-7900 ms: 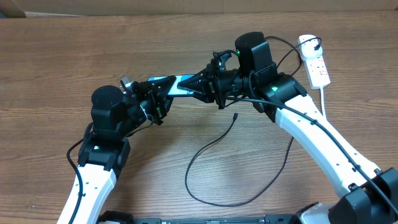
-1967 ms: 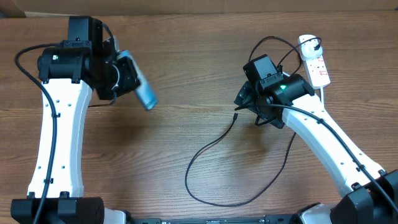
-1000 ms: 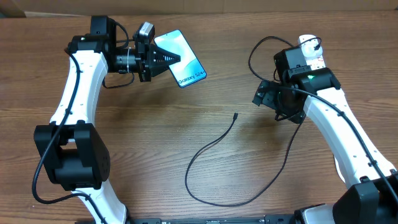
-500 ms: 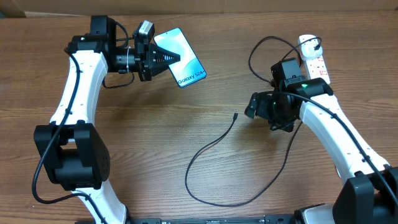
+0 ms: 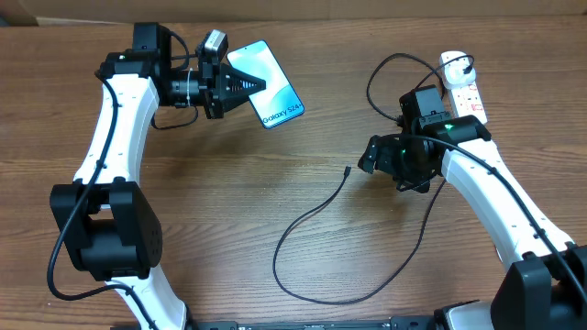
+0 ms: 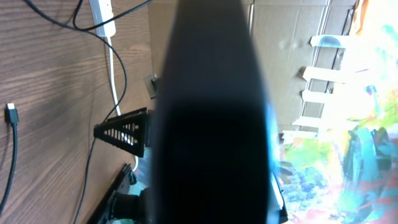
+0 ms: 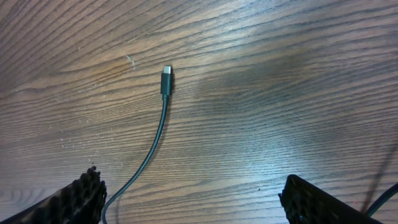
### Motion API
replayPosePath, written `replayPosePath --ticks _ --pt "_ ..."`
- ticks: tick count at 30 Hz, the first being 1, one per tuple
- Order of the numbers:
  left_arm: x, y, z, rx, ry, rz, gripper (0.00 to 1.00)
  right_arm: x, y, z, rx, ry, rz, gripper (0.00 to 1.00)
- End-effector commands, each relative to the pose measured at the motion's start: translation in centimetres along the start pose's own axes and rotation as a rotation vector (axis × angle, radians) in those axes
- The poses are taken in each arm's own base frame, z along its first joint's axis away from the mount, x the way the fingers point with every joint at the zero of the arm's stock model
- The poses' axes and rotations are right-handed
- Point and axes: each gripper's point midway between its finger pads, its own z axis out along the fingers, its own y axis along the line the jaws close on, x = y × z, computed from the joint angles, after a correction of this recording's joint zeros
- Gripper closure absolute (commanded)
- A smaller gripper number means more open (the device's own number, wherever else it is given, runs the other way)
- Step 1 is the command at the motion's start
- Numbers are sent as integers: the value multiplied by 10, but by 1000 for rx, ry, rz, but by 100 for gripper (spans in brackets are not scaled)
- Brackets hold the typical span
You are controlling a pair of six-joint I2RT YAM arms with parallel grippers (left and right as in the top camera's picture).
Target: Plug charger to phone and switch on socket
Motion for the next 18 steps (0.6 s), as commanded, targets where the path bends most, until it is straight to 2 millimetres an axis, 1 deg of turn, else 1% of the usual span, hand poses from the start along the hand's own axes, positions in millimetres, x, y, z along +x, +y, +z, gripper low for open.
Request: replayPosePath --ticks 1,3,4,8,9,12,18 --pt "-4 0 -2 -22 -12 35 96 1 3 -4 -15 -9 -23 8" --pt "-7 13 -3 -99 -32 31 96 2 3 -4 -14 -8 -22 6" --pt "-9 26 -4 -177 -50 21 96 2 3 -4 -13 -8 -22 4" --pt "-12 52 -10 -327 -81 -9 96 1 3 -4 -13 -8 -22 3" --pt "-11 60 -13 -374 -87 -25 96 1 3 -4 -13 -8 -22 2" --pt "-8 76 -16 -474 -88 -37 96 1 3 -4 -15 -11 -23 2" --pt "9 119 -26 -786 -62 -88 96 -2 5 -4 -22 -23 -26 2"
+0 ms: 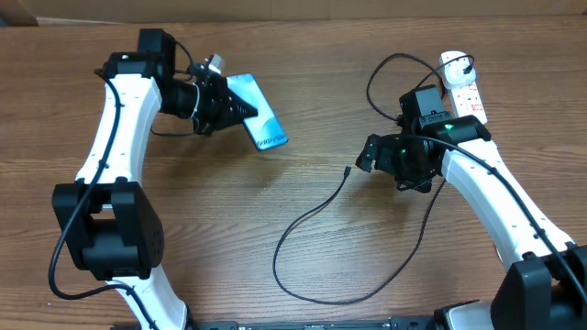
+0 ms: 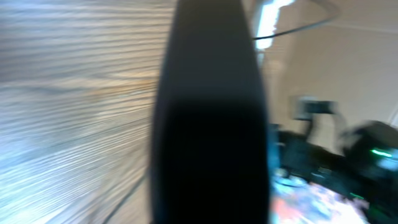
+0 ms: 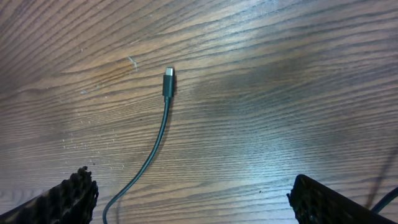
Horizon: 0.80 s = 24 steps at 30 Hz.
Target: Plug charger to phone and switch on socket
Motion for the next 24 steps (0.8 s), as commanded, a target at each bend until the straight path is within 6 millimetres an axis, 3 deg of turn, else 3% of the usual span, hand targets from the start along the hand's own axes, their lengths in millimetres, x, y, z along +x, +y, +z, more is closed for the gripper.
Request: replayPosePath --ticks 1,12,20,24 --pt "3 27 9 -240 -7 45 96 -1 4 -4 -18 -17 -20 2" --pt "9 65 14 -667 -58 32 96 -1 4 -4 -19 -20 -18 1" --pt "8 66 14 -687 -69 30 96 2 19 3 -25 -25 -51 2" --pt "11 65 16 -678 -59 26 96 -3 14 12 6 -50 7 5"
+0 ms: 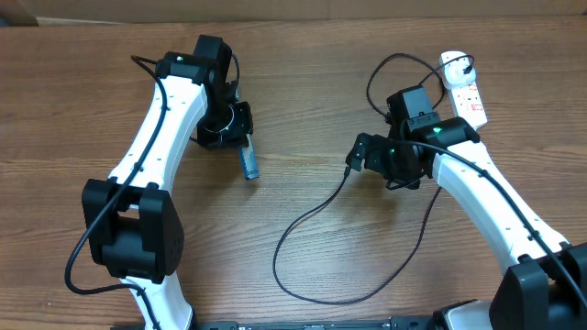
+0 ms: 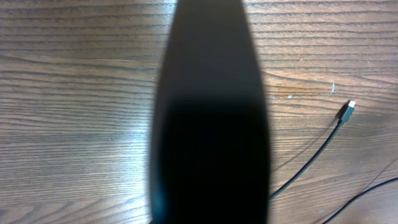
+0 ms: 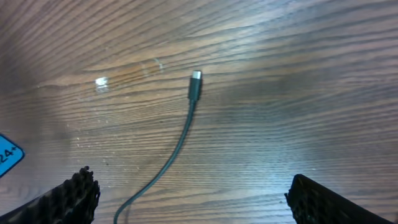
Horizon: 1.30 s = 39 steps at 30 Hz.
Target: Plug charger to phone and switch on socket
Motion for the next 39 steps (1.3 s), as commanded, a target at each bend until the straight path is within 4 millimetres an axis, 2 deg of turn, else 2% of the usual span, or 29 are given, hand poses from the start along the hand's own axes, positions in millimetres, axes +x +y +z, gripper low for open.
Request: replayPosePath --ticks 1,7,11,16,18,26,29,39 --pt "-2 -2 -4 4 -9 -14 96 -1 -10 12 37 -12 52 6" --pt "1 -13 -4 64 11 -9 96 4 -21 40 54 10 134 15" --pt "4 -32 -6 174 32 26 96 8 -24 54 52 23 164 20" --pt "6 -56 -13 319 50 42 96 5 -17 65 11 38 183 42" --pt "6 -60 -14 341 53 45 96 5 -16 68 2 45 183 45" --pt "6 -60 -14 342 54 45 96 12 -24 90 37 99 229 46" --pt "6 -60 -14 342 55 44 96 12 -17 97 3 110 224 46" --pt "7 -61 -14 344 57 44 96 9 -5 98 -55 111 210 46"
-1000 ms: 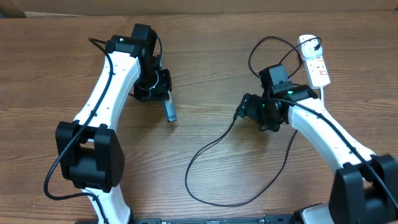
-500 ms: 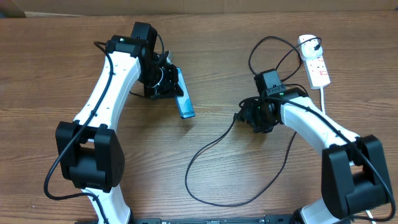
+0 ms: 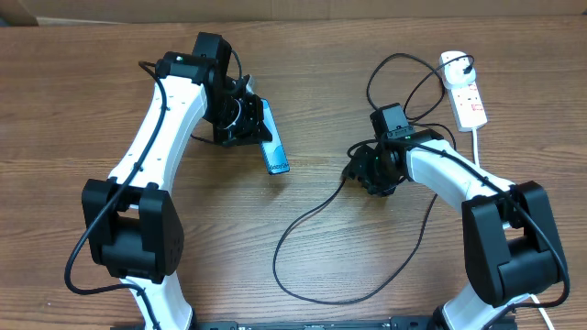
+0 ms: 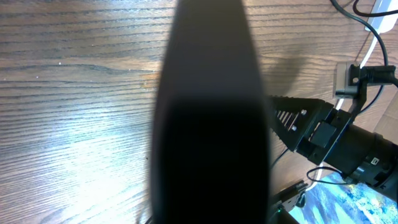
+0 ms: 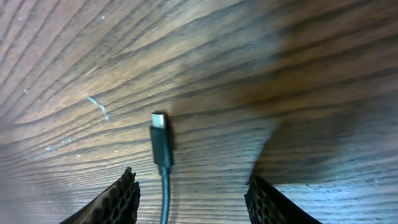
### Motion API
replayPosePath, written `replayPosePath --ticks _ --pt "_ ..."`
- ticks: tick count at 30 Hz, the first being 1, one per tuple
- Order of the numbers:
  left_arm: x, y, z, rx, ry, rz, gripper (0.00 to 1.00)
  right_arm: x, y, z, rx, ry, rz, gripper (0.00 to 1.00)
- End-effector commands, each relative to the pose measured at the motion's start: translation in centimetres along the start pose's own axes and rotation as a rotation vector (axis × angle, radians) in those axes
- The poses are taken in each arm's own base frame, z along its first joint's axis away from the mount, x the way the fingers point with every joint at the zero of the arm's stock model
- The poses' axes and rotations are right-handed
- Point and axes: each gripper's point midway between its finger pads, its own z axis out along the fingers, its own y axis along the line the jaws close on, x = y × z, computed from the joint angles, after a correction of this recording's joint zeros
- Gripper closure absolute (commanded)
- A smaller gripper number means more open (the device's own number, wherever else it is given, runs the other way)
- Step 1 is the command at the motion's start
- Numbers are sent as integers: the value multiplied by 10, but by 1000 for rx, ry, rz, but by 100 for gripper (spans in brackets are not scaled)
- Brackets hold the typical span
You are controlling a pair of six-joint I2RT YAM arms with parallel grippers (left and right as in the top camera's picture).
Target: Plug charger to phone and switch on socket
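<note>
My left gripper [image 3: 249, 122] is shut on the blue phone [image 3: 273, 142], held edge-on and tilted above the left half of the table; in the left wrist view the phone [image 4: 211, 118] fills the middle as a dark slab. My right gripper [image 3: 356, 170] is open and low over the black charger cable's plug [image 5: 160, 138]. That plug lies on the wood between the two open fingers [image 5: 118, 200], nearer the left one. The cable [image 3: 312, 215] loops across the table toward the white socket strip [image 3: 463, 90] at the far right.
The wooden table [image 3: 303, 247] carries the cable's long loop in its front middle. A second loop of cable [image 3: 394, 78] lies beside the socket strip. My right arm [image 4: 348, 146] shows in the left wrist view beyond the phone.
My right gripper has dropped lower and closer over the plug, its fingers now either side of it. The left gripper has turned the phone, whose lower end now points right toward the plug.
My left gripper held the phone face-up at the far left, then tilted it, then stood it edge-on nearer the table's middle. My right gripper stayed open above the cable's plug, moved leftward over it, and now sits low around it.
</note>
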Motion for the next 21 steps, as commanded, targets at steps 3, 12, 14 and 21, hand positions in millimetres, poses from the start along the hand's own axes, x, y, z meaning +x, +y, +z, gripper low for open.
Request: replayPosePath --ticks 3,12,14,21 --pt "1 -14 -3 69 11 21 96 9 11 2 -58 45 -7 45" --pt "4 -23 -4 120 26 25 96 21 24 -1 -133 114 -19 38" --pt "5 -26 -5 136 32 29 96 21 23 -1 -130 117 -19 37" --pt "3 -22 -6 130 24 50 96 24 21 -1 -119 127 -13 17"
